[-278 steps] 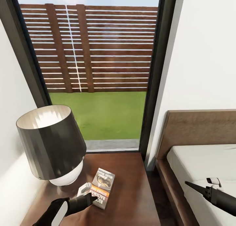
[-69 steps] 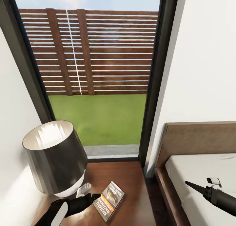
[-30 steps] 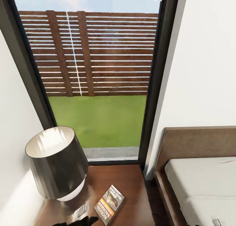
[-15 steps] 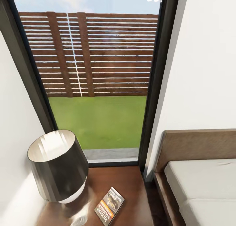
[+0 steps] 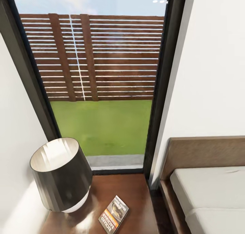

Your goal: In the bedroom, move the book from the bed onto either nightstand, and place the two sandals side by side next to the bed.

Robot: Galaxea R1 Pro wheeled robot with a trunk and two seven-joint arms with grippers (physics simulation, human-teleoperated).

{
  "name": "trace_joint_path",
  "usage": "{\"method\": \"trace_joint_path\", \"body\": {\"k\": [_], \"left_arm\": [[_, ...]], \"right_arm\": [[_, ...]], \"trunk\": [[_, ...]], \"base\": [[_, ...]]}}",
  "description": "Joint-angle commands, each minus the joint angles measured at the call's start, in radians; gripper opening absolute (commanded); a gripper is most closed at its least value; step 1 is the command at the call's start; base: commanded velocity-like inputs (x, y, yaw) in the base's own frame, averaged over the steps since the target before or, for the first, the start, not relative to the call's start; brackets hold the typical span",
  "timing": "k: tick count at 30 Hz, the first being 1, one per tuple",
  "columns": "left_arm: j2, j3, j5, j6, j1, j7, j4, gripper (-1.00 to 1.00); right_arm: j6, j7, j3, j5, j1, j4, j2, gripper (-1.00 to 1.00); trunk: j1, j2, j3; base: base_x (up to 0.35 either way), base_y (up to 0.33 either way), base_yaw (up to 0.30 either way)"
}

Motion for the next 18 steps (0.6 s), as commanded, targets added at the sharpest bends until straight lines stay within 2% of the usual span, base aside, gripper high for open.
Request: {"method": "trace_joint_path", "body": {"k": [1, 6, 9, 10, 14, 18], "left_arm": [[0.0, 0.002, 0.005, 0.001, 0.0, -0.004, 0.002, 1.0], [0.0, 0.002, 0.003, -0.012, 0.005, -0.004, 0.007, 1.0], [0.0, 0.002, 0.002, -0.014, 0.012, -0.003, 0.008, 1.0], [0.0, 0.002, 0.001, -0.025, 0.03, -0.003, 0.009, 1.0], [0.001, 0.003, -0.01, -0.041, 0.042, -0.003, 0.009, 1.0], [0.001, 0.003, -0.086, -0.061, 0.076, -0.001, 0.009, 1.0]], "right_arm": [[0.01, 0.004, -0.002, 0.007, 0.0, 0.0, 0.005, 1.0], [0.01, 0.004, -0.002, 0.049, 0.0, 0.001, 0.027, 1.0], [0.01, 0.004, -0.002, 0.058, 0.0, 0.002, 0.032, 1.0], [0.002, 0.004, -0.002, 0.064, 0.0, 0.027, 0.035, 1.0], [-0.043, 0.003, -0.002, 0.066, 0.0, 0.09, 0.035, 1.0], [-0.079, -0.017, -0.001, 0.067, 0.0, 0.198, 0.036, 1.0]], "trunk": [[-0.004, 0.007, 0.002], [-0.023, 0.042, 0.018], [-0.035, 0.063, 0.027], [-0.039, 0.07, 0.031], [-0.054, 0.098, 0.043], [-0.069, 0.126, 0.056]], "base": [[0.0, 0.0, 0.0], [0.0, 0.0, 0.0], [0.0, 0.0, 0.0], [0.0, 0.0, 0.0], [0.0, 0.0, 0.0], [0.0, 0.0, 0.0]]}}
